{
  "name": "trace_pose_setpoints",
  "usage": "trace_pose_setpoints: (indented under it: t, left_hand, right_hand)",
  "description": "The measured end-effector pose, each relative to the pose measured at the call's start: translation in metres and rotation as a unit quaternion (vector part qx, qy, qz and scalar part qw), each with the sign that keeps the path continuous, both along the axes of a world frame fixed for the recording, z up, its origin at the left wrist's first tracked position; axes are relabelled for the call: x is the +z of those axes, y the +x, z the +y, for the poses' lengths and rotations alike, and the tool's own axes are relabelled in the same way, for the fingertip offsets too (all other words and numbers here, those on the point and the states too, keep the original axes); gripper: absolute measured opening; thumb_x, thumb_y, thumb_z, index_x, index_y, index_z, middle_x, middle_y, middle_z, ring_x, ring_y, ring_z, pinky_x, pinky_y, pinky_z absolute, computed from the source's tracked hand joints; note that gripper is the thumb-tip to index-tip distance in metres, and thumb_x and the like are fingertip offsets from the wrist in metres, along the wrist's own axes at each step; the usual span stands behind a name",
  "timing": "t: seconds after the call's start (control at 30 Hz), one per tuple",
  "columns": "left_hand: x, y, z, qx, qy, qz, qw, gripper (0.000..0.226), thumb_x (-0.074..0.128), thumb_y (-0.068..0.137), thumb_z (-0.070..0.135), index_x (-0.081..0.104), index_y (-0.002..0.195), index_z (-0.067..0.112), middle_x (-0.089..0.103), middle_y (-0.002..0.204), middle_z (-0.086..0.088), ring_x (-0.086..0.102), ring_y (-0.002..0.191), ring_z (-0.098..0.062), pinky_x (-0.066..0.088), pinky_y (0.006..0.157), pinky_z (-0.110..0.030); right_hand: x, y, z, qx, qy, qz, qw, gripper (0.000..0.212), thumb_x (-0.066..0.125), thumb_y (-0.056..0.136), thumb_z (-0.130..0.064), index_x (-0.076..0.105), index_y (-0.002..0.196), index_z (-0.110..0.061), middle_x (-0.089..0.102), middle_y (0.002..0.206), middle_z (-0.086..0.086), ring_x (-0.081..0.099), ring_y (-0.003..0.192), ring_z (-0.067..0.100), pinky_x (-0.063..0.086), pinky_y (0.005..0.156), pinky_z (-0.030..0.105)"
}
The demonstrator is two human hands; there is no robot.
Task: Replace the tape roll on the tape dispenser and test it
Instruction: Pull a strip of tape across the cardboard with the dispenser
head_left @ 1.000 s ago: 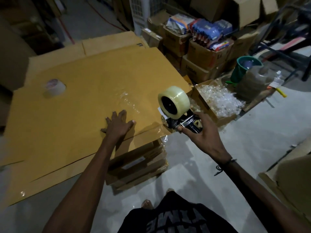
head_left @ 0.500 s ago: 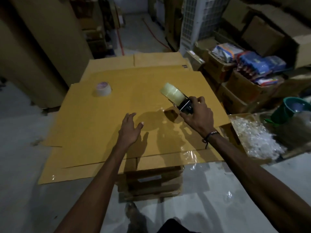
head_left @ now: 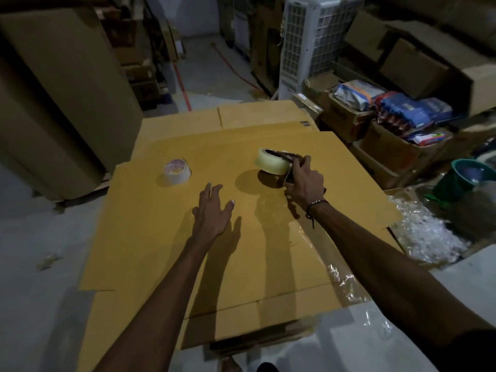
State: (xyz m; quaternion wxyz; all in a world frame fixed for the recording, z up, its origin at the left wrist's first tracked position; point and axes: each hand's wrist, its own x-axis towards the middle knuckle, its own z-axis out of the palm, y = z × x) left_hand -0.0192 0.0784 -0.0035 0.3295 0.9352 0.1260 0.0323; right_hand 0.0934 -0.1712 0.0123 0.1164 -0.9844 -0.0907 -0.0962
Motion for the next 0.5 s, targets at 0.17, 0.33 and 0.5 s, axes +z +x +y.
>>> trace_pose_setpoints:
  t: [0.17,0.33,0.5]
  left_hand:
    - [-0.008,0.02,0.016,-0.029,-0.009,0.009,0.999,0.058,0.053,0.106,0.042,0.037,0.158,0.022,0.013,0.175,-0.007,0.019,0.159,-0.029,0.022,0.12,-0.063]
    - [-0.009,0.035,0.018,-0.037,-0.021,0.011,0.999,0.059,0.052,0.107,0.042,0.035,0.16,0.023,0.01,0.175,-0.007,0.012,0.161,-0.028,0.018,0.121,-0.064]
    - [-0.009,0.053,0.012,-0.022,-0.025,0.002,0.999,0.058,0.053,0.106,0.043,0.037,0.158,0.022,0.012,0.175,-0.008,0.014,0.161,-0.029,0.021,0.119,-0.063]
  right_hand:
    - [-0.006,0.022,0.028,-0.038,-0.045,0.0,0.998,0.068,0.074,0.09,-0.012,0.044,0.151,-0.013,0.045,0.146,0.022,0.067,0.078,0.039,0.049,0.058,0.041]
    - [-0.017,0.033,0.041,-0.035,-0.019,-0.006,0.999,0.076,0.075,0.086,-0.009,0.044,0.155,-0.02,0.047,0.147,0.019,0.068,0.09,0.043,0.043,0.053,0.039]
    - [-0.022,0.042,0.05,-0.038,0.046,0.023,0.998,0.065,0.075,0.083,-0.012,0.051,0.143,-0.015,0.046,0.147,0.019,0.066,0.104,0.045,0.047,0.062,0.041]
